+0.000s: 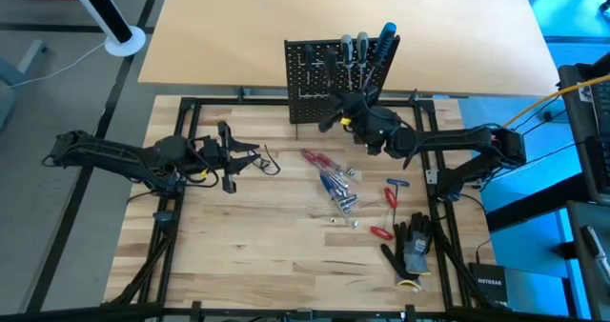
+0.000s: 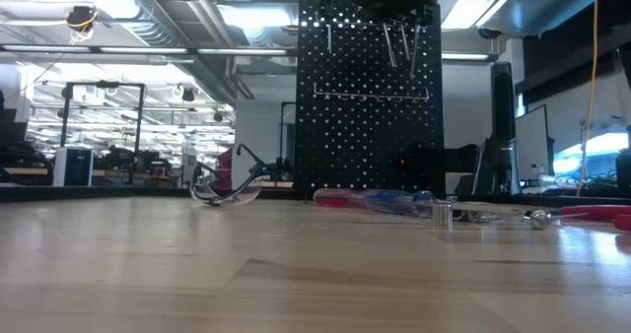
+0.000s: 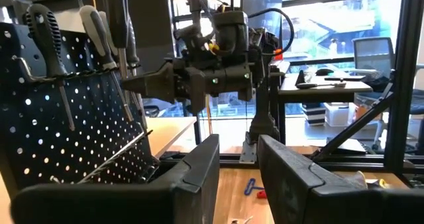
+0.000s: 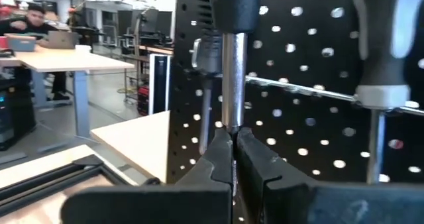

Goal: Hang tools onto peg board
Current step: Hang the black screwdriver on the peg board

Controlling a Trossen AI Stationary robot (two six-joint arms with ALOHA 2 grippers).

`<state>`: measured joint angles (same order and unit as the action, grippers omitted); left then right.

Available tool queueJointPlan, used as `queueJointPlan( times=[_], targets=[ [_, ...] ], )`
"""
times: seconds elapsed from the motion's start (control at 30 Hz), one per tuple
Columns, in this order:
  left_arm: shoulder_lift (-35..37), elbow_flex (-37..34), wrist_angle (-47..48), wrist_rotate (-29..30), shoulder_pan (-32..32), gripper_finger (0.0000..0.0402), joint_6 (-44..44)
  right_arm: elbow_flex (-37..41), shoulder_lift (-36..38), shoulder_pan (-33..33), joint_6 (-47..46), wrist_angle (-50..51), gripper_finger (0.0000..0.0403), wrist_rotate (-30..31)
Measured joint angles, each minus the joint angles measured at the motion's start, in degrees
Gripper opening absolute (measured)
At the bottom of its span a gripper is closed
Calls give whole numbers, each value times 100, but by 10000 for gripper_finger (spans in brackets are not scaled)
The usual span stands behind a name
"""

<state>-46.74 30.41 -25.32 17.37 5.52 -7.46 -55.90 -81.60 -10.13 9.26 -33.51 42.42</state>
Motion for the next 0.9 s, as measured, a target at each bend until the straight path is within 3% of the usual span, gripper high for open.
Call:
queueJointPlan(
  times=[0.53,0.9],
  targets=[
    [0,0,46,0,-1,95,104,2,0,-305,-135,122,3,199],
    [0,0,28,0,0,95,29,52,0,-619,-583,175,3,-242]
  ],
)
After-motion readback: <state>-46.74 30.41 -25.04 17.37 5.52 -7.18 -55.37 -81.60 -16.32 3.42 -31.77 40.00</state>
